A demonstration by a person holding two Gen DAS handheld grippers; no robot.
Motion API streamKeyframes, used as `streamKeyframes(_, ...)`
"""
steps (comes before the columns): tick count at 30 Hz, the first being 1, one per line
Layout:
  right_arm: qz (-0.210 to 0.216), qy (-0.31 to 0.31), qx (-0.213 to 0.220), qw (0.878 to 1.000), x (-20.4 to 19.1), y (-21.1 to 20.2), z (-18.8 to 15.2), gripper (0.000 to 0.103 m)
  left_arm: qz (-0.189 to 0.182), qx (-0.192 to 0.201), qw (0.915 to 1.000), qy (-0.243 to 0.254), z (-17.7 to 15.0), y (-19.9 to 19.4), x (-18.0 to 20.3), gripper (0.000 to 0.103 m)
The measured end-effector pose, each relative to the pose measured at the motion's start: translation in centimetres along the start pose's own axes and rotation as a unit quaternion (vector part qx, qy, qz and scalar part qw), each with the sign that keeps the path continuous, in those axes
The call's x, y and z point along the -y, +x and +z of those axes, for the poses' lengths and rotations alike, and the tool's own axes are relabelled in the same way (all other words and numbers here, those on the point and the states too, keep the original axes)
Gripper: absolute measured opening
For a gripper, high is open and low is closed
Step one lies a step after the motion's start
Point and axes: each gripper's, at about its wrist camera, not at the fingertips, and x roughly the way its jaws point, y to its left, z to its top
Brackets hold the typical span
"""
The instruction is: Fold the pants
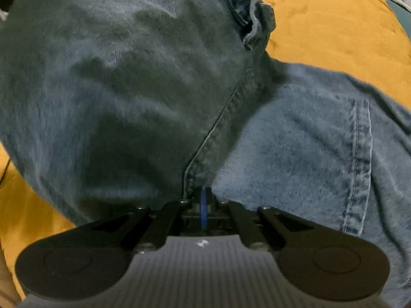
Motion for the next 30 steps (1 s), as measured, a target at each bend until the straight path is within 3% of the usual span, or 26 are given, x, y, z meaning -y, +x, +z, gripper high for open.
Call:
streamKeyframes(4,-0.016,0.011,0.051,0.999,0.0,-3.9,-1.5,0.0,0.009,-0.007,0.9999,0.001,0.6,-0.1,3.0,0.008)
streamKeyframes(9,-0.087,0.07,0.119,0.987,3.1,-10.9,-5.9,0.0,0.036,-0.01,0.9991,0.019,0.7,1.7,8.8,0.008)
streamKeyframes(13,-0.129,0.124,0.156,0.971,6.1,-14.7,-9.5,0.0,0.051,-0.034,0.9969,0.05,0.4,5.2,14.1,0.009)
streamKeyframes(17,-0.134,0.149,0.179,0.963,8.4,-16.2,-11.5,0.0,0.082,-0.077,0.9903,0.082,-0.6,10.5,18.3,0.009)
streamKeyframes(24,-0.119,0.159,0.203,0.959,9.0,-17.5,-15.5,0.0,0.143,-0.15,0.9741,0.091,-3.0,19.0,19.4,0.009)
streamKeyframes(27,-0.115,0.166,0.207,0.957,9.7,-17.3,-16.9,0.0,0.146,-0.188,0.9656,0.105,-3.7,20.8,19.5,0.014)
streamKeyframes(30,-0.114,0.169,0.211,0.956,10.1,-17.1,-17.6,0.0,0.131,-0.211,0.9646,0.088,-3.6,21.3,19.2,0.022)
